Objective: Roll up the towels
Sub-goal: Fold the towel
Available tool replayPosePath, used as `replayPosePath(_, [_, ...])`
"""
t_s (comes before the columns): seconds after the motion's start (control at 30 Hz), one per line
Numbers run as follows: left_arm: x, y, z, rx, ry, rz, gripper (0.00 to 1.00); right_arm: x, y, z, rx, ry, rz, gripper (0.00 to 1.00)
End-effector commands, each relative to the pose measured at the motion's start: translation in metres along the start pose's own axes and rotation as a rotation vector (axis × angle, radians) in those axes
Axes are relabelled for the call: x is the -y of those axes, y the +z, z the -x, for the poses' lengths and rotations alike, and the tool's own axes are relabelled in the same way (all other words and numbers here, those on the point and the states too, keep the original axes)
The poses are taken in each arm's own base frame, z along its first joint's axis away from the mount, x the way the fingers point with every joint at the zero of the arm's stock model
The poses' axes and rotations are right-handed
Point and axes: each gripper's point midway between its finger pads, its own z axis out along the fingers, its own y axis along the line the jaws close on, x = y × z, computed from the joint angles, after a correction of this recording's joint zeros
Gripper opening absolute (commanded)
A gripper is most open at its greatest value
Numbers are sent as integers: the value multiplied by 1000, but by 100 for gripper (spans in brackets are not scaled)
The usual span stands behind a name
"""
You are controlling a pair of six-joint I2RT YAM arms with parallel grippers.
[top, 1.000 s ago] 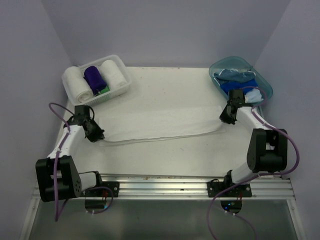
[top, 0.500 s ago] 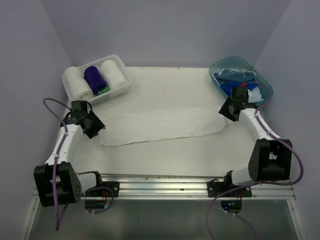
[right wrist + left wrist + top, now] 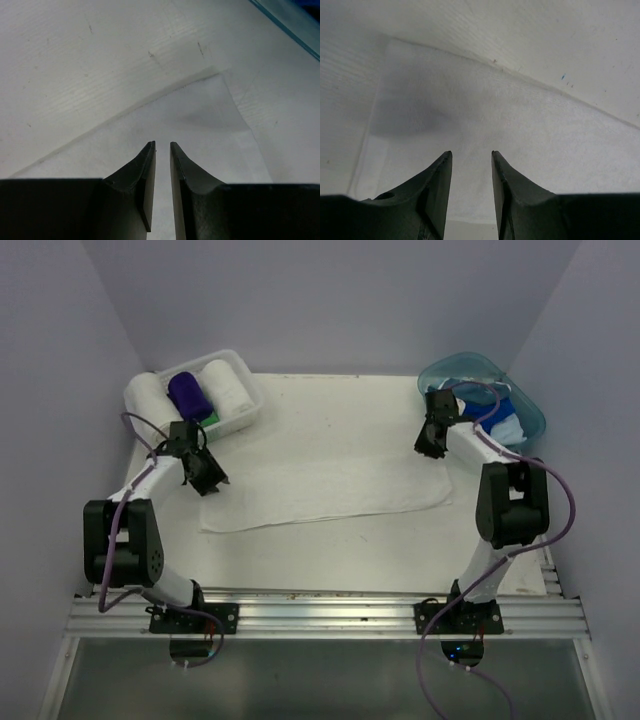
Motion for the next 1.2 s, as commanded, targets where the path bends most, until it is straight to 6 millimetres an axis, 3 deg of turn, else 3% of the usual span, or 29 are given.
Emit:
replayPosePath(0.0, [21,9,35,87,35,-42,40,-1,17,21,30,-7,-54,22])
replayPosePath(0.17, [5,34,35,57,41,43,40,7,40,15,-7,-23,-112,22])
replayPosePath(0.33, [-9,44,33,44,60,106,38,19,45,4,-33,-32,-140,22])
replayPosePath(0.43, [-10,40,34,49,61,110,38,25,35,2,-24,-11,-125,22])
replayPosePath(0.57, [1,17,41,93,67,69,38,35,4,17,67,16,-111,24])
replayPosePath(0.77, [13,-8,25,89,71,0,38,56,3,-18,1,-2,-145,24])
replayPosePath(0.9, [24,-5,-8,29,104,-40,38,67,8,-46,-56,-10,-162,22])
replayPosePath(1.07, [-3,18,-38,-64,78,47,38,71,7,-76,-121,0,-140,21])
replayPosePath(1.17, [-19,26,-40,-83,68,112,38,74,-2,-94,-147,6,-114,24])
